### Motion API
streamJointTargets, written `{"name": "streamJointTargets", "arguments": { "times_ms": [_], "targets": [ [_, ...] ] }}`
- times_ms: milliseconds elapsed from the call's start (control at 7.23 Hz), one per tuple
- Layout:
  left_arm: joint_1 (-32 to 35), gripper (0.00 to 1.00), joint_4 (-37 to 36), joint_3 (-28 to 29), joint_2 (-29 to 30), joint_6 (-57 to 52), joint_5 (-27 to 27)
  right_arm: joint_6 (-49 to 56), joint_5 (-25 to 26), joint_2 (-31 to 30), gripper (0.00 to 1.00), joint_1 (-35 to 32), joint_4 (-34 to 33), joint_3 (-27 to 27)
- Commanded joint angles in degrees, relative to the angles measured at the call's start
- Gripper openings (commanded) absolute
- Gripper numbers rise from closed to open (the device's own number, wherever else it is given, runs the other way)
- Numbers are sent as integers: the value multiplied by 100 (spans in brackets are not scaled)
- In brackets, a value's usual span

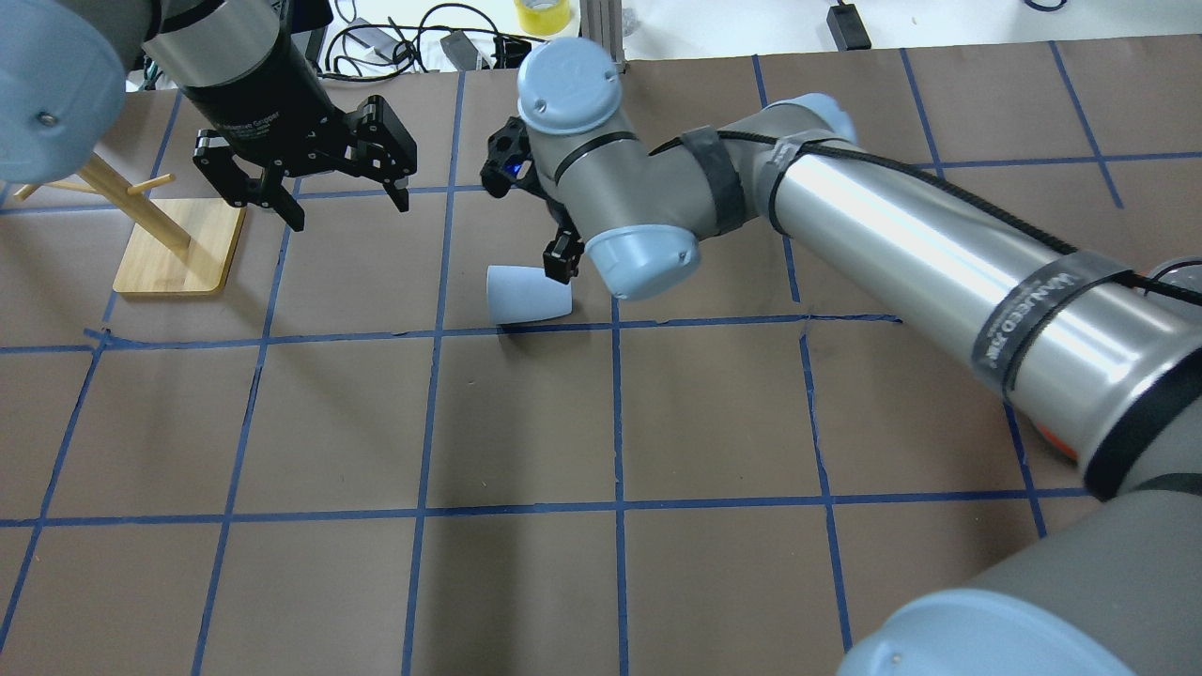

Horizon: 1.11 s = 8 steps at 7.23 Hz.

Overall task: Flip cup
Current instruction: 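Lay the cup on its side and open the right gripper, withdrawing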

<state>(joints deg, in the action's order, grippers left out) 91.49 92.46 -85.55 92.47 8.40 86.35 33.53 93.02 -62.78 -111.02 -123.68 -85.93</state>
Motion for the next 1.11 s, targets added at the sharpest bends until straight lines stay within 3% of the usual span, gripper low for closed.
{"name": "streamJointTargets", "arguments": {
  "times_ms": [0,138,277,692,969],
  "targets": [
    [0,100,0,12,16,4,-4,-1686,-108,-453,100,1120,955,6],
    [0,100,0,-14,-18,-5,5,-2562,-744,-680,100,1726,1377,6],
    [0,100,-9,12,34,-5,5,-3198,-1038,-987,100,2150,1669,14],
    [-9,100,-61,3,34,4,5,-3485,-594,-1911,100,2251,2820,-3],
    [-9,100,-61,-6,25,-5,5,-3407,-427,-1904,100,2303,2771,-30]
  ]
}}
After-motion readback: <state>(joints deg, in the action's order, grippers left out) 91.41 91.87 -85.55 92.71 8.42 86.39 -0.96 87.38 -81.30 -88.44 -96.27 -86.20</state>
